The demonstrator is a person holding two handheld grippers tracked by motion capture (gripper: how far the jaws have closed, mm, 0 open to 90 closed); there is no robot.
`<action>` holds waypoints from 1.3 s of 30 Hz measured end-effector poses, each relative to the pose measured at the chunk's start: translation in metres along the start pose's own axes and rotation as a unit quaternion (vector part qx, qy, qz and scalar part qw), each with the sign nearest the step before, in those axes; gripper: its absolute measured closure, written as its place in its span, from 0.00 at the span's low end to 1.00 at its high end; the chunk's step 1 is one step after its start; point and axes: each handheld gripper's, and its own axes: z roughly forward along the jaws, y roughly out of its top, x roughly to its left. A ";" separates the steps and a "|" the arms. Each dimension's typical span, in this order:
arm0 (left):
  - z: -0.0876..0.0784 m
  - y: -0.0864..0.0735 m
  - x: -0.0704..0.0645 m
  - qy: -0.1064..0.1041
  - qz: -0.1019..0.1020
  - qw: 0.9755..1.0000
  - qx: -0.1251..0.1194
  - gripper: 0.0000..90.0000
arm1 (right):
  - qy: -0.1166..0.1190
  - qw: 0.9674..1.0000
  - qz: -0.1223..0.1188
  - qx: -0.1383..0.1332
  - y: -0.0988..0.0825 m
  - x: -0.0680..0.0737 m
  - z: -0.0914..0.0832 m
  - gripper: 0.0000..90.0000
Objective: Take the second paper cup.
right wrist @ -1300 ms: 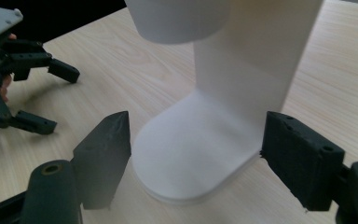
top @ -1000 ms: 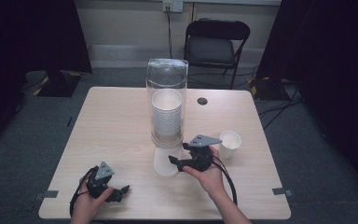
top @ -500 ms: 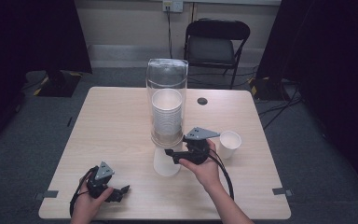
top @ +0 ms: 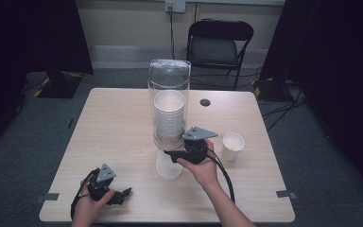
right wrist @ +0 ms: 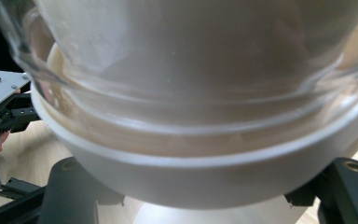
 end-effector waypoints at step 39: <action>0.000 0.000 0.000 0.001 0.003 1.000 -0.001 0.00 | -0.018 0.998 -0.025 -0.063 -0.016 0.001 0.011 0.39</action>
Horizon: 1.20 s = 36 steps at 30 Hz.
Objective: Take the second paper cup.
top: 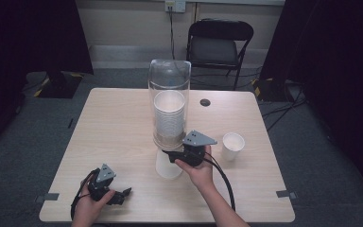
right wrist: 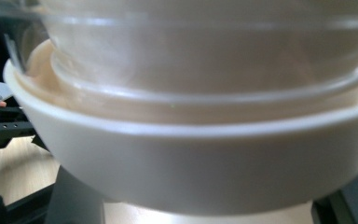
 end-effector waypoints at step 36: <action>0.000 0.000 0.000 -0.002 -0.003 1.000 0.001 0.00 | 0.002 1.000 0.014 0.008 0.008 -0.003 -0.001 0.26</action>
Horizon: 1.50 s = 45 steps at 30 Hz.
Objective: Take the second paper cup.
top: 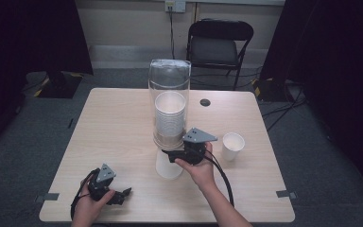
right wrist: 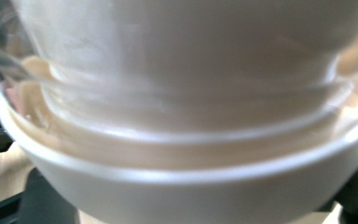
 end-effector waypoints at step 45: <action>0.000 0.000 0.000 0.000 -0.001 1.000 -0.001 0.00 | 0.022 0.999 -0.019 0.041 -0.035 -0.006 0.008 0.41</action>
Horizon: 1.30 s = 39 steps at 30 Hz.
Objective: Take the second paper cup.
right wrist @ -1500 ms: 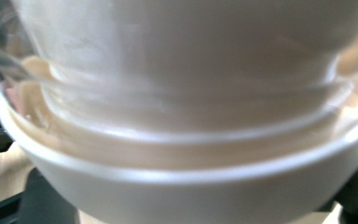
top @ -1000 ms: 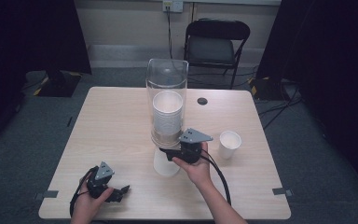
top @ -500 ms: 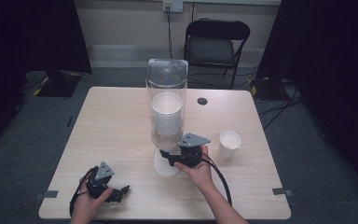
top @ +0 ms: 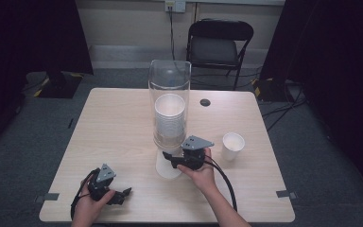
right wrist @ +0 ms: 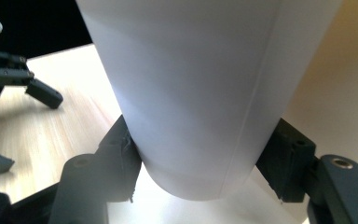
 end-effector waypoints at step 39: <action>0.000 0.000 0.000 0.000 0.003 1.000 0.000 0.00 | -0.014 0.998 0.009 0.059 -0.029 -0.008 -0.011 0.39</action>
